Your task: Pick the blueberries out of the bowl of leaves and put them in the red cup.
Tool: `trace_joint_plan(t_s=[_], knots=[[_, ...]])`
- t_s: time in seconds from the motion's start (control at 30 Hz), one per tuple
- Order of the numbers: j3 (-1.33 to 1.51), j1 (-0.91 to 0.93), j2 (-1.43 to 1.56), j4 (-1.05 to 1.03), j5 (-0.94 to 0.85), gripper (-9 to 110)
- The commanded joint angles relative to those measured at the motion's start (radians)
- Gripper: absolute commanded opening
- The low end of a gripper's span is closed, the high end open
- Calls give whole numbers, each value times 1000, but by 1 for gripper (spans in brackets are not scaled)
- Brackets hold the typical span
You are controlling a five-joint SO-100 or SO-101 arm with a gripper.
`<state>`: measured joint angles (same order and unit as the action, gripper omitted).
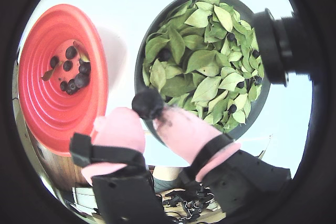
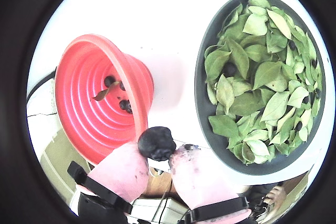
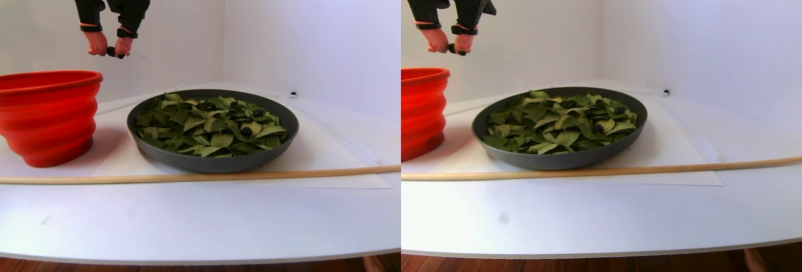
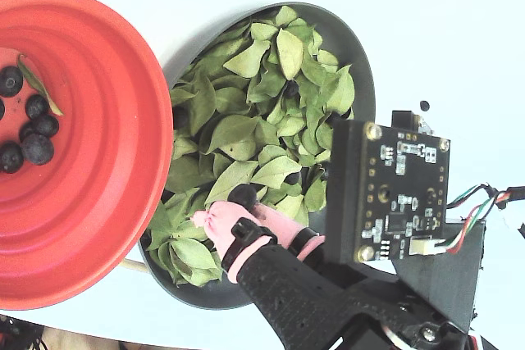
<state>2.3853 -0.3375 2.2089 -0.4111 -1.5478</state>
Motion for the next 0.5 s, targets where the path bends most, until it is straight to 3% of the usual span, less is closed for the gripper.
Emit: trace_joint_plan(t_s=[0.0, 0.47], knots=[[-6, -31, 98, -6, 11, 8], [31, -123, 106, -12, 78, 8]])
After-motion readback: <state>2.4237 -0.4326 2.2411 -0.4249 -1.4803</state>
